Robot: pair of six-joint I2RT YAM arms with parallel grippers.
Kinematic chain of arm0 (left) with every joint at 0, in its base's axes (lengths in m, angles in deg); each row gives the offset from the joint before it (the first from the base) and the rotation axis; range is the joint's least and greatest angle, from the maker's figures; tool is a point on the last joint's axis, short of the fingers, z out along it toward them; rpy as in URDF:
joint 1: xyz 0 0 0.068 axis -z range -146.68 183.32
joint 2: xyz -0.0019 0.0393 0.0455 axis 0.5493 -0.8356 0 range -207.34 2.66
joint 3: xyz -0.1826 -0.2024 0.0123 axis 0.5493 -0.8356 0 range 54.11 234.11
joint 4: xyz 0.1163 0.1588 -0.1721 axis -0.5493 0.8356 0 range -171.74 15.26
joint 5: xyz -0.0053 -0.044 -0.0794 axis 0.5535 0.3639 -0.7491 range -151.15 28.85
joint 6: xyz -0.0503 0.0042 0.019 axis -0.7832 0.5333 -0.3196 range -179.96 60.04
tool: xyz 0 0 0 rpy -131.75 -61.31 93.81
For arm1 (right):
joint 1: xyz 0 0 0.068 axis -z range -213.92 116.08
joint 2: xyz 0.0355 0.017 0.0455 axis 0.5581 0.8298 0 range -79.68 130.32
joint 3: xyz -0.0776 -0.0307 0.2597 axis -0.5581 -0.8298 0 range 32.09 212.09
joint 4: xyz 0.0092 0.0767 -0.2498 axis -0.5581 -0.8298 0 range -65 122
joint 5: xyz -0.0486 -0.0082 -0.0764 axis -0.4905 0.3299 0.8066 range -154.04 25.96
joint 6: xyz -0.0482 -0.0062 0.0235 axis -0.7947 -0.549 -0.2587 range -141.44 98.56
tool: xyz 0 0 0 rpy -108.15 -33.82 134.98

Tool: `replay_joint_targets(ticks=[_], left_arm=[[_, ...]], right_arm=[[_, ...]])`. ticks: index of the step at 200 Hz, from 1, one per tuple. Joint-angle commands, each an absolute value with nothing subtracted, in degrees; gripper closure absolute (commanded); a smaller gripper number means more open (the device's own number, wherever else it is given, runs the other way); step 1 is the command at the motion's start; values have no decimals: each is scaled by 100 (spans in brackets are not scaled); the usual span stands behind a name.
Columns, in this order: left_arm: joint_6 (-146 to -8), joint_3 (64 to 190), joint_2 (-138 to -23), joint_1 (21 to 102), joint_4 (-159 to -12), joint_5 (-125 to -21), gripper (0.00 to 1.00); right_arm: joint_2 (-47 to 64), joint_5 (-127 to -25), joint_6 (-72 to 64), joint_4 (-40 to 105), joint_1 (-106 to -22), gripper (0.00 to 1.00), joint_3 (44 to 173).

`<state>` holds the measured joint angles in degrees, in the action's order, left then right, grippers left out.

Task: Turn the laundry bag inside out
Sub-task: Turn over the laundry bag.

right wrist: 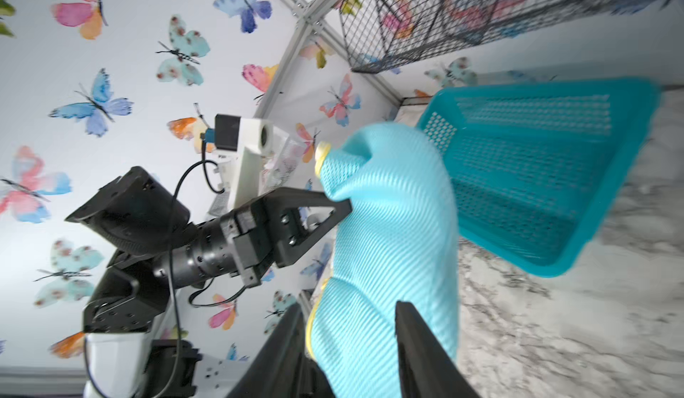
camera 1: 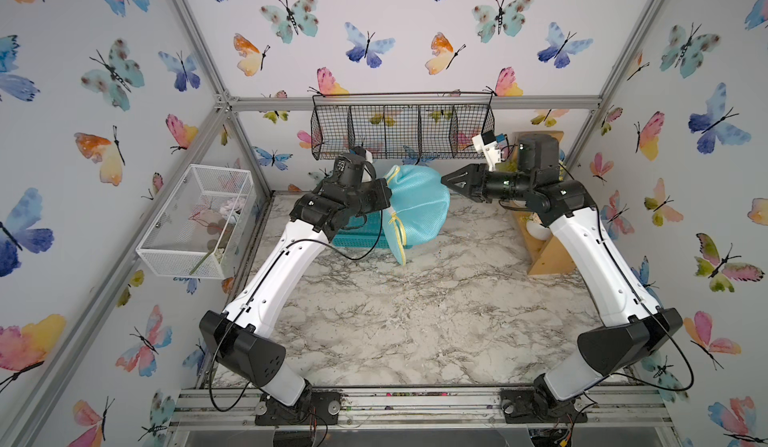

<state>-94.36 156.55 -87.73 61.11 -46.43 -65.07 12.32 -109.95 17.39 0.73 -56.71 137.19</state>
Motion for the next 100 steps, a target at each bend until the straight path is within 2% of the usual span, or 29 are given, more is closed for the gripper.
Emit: replay_joint_targets(ticks=[1, 17, 51, 100], left_arm=[[-10627, 15912, -8980, 6172, -4516, -4901, 100], [-11048, 16133, -9216, 6243, -4391, -4478, 100], [-11630, 17018, -9910, 6423, -3656, -3792, 100], [-12220, 17551, -10243, 6505, -3337, -3711, 100]], right_arm=[[1044, -11694, 2880, 1009, -5900, 56, 13083], [1085, -11761, 3308, 1496, -6160, 57, 12917], [1571, -11929, 3470, 1569, -6694, 56, 13352], [2039, -11767, 3413, 1480, -6741, 56, 13206]])
